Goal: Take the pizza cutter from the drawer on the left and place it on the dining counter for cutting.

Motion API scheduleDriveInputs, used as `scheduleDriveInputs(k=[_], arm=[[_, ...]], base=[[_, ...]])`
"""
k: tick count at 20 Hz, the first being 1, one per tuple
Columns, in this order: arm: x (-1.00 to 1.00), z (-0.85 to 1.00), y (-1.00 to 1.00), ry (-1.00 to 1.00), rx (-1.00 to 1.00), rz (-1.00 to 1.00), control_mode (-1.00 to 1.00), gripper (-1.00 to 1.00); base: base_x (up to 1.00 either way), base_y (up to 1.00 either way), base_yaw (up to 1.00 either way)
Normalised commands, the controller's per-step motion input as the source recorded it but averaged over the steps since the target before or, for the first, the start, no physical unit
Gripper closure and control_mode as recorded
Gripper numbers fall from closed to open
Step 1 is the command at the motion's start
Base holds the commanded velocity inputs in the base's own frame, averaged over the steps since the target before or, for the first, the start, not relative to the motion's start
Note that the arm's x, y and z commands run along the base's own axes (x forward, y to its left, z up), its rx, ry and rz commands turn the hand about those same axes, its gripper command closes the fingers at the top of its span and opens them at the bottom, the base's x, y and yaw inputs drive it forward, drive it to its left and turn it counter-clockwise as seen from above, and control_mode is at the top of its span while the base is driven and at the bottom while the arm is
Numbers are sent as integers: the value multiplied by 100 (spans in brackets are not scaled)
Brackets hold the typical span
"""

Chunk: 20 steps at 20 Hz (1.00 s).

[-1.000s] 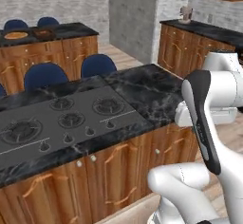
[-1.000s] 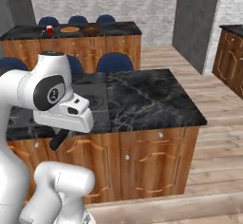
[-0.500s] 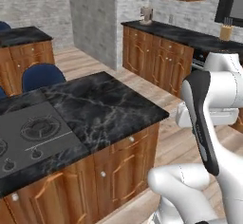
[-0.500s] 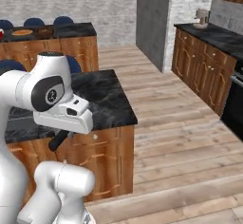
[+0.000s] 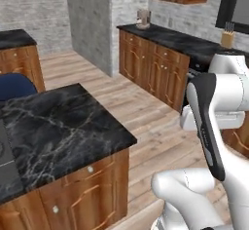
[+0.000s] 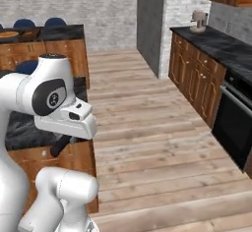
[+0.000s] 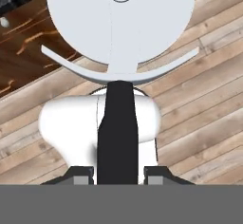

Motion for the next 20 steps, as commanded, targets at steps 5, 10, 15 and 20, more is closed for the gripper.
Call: scheduleDriveInputs(k=[5,10,15,20], arm=[[0,0,0,0,0,0,100,100],[0,0,0,0,0,0,100,100],[0,0,0,0,0,0,100,100],[0,0,0,0,0,0,100,100]], base=[[82,-100,23],[88,-100,31],[99,-91,37],[100,-40,30]])
